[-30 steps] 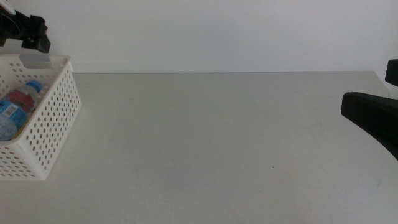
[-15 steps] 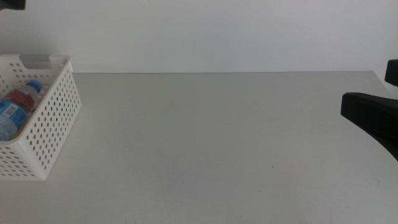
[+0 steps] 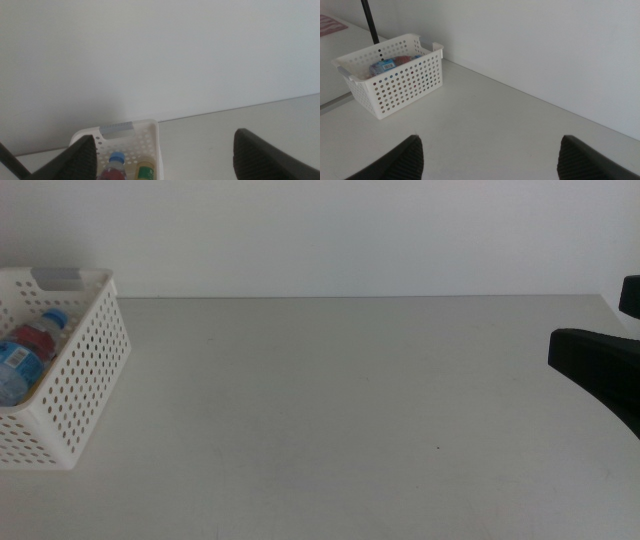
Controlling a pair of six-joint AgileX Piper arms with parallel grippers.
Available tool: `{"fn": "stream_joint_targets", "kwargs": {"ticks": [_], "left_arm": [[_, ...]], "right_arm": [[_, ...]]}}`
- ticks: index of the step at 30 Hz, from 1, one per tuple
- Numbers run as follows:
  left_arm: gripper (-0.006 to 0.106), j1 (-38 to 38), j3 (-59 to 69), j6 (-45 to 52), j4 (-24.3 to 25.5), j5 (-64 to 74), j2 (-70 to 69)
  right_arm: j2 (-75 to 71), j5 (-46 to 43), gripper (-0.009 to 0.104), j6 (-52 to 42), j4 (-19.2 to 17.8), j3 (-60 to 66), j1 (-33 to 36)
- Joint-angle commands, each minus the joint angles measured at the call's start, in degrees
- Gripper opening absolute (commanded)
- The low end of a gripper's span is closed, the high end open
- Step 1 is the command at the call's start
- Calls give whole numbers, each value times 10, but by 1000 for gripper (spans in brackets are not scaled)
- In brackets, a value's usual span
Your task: Use arms to grab the bottles and put them into the dustbin to the left of the table.
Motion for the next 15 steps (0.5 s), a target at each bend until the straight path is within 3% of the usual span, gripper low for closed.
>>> {"fn": "stream_joint_targets", "kwargs": {"ticks": [1, 15], "left_arm": [[94, -10, -6, -34, 7, -60, -12], [94, -10, -6, -70, 8, -60, -9]], "right_arm": [[0, -40, 82, -5, -1, -15, 2], [0, -40, 82, -5, -1, -15, 2]]}}
